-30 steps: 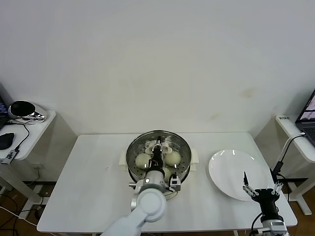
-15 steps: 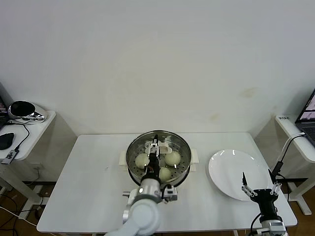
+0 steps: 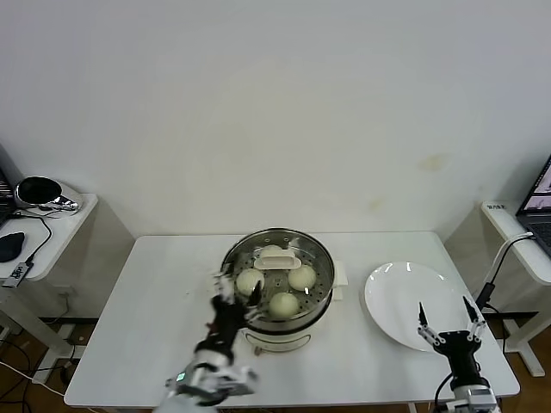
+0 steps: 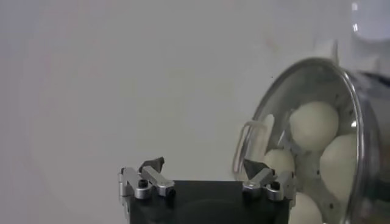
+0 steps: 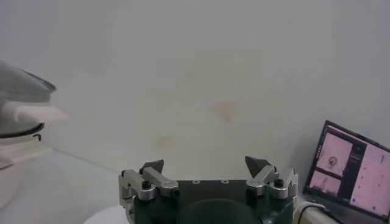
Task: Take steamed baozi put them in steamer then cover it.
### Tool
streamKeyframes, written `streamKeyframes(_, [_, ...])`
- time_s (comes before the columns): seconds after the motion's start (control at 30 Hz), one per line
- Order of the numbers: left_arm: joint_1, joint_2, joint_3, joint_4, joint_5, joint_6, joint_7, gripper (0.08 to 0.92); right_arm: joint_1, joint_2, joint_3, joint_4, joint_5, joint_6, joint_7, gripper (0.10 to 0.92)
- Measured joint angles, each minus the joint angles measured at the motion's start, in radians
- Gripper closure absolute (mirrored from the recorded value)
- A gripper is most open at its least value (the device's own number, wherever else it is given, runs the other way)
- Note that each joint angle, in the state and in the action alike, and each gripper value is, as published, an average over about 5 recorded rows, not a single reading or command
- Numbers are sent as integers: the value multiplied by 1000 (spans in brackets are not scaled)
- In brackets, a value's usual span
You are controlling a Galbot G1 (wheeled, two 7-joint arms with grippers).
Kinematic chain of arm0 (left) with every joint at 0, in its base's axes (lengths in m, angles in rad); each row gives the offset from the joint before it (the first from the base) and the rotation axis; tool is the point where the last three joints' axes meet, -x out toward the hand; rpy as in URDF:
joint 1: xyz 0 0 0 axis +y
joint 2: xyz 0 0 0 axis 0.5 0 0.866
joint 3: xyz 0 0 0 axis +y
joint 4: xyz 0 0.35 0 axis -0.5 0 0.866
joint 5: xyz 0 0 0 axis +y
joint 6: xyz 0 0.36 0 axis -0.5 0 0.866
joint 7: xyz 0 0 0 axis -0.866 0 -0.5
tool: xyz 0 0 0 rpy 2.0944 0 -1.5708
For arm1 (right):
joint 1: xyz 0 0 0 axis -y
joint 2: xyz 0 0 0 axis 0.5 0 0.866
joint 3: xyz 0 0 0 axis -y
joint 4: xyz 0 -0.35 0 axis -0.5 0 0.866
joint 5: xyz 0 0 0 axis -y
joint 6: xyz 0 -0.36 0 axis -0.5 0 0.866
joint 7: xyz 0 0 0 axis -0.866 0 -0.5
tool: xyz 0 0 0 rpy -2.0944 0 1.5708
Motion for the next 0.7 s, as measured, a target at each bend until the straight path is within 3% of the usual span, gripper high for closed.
streamKeyframes(0.3, [322, -27, -325, 26, -580, -354, -105, 177, -55, -47, -67, 21, 84, -38, -35, 203])
streamKeyframes(0.5, [431, -66, -397, 92, -844, -512, -119, 177, -111, -79, -107, 24, 144, -53, -60, 203])
streamKeyframes(0.7, [491, -99, -432, 152, -966, -584, -110, 177, -158, -94, -140, 29, 185, -63, -69, 203])
